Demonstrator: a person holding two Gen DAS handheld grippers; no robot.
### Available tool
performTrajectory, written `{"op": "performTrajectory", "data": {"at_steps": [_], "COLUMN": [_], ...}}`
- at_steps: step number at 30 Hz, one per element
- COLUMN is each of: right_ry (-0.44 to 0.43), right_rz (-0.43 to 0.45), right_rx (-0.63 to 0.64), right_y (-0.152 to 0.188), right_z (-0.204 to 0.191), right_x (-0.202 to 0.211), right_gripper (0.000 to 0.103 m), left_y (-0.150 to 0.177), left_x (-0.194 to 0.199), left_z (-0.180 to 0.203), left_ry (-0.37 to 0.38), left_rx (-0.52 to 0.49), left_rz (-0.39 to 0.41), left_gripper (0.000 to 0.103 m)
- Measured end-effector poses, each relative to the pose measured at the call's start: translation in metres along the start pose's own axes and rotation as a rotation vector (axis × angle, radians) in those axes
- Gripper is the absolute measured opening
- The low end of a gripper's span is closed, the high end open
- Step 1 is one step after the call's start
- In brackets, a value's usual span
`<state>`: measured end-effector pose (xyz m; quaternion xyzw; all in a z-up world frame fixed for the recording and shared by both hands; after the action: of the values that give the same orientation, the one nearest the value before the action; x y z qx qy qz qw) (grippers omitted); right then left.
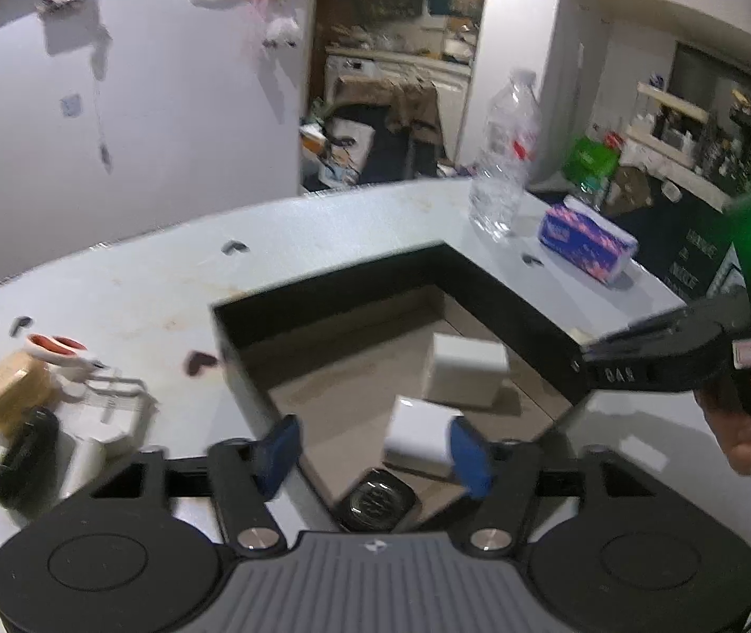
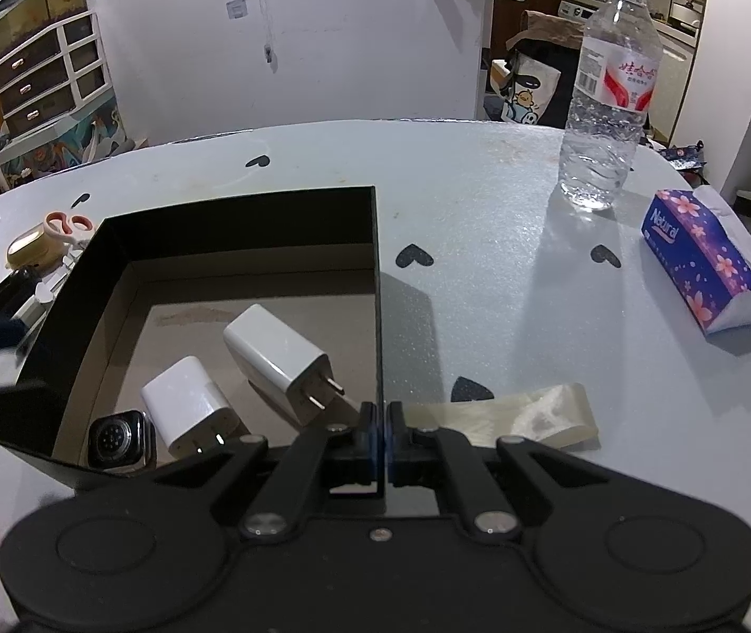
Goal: Organize rigid objects
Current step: 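Move the left gripper over the round tape measure and close on it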
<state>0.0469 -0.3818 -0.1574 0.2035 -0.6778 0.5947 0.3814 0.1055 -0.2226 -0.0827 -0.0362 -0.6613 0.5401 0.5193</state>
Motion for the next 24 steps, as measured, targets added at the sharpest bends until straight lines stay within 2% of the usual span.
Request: {"op": "performTrajectory", "data": {"at_steps": [1, 4, 8, 11, 15, 24], "right_ry": [0.000, 0.000, 0.000, 0.001, -0.009, 0.003], "right_rz": [0.000, 0.000, 0.000, 0.004, 0.009, 0.054], "right_rx": [-0.001, -0.001, -0.001, -0.002, -0.017, -0.013], "right_y": [0.000, 0.000, 0.000, -0.001, -0.001, -0.004], "right_z": [0.000, 0.000, 0.000, 0.000, 0.002, 0.001], "right_x": [0.000, 0.000, 0.000, 0.001, 0.002, 0.010], "right_gripper": [0.003, 0.003, 0.003, 0.003, 0.004, 0.003], "left_y": [-0.002, -0.004, -0.002, 0.005, 0.022, 0.067], "left_x": [0.005, 0.017, 0.033, 0.043, 0.057, 0.091], "left_z": [-0.004, -0.015, -0.039, -0.063, -0.106, -0.208], "left_ry": [-0.024, -0.047, -0.105, -0.173, -0.261, -0.525], "left_rx": [-0.004, 0.012, 0.050, 0.094, 0.201, 0.386], "left_rz": [0.020, 0.048, 0.089, 0.101, 0.109, 0.114], "left_gripper": [0.077, 0.080, 0.094, 0.096, 0.096, 0.096]}}
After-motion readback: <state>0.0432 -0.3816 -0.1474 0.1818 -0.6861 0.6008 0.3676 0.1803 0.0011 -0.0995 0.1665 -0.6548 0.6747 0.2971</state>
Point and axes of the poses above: each gripper's, at about its wrist camera, not at the fingertips, and x roughly against the way its jaws point, z to its right, y to its underside, the point moved 9 cm from there along -x, roughly the way its jaws point, and after that the axes turned 4 degrees about y, right-handed, at the moved point
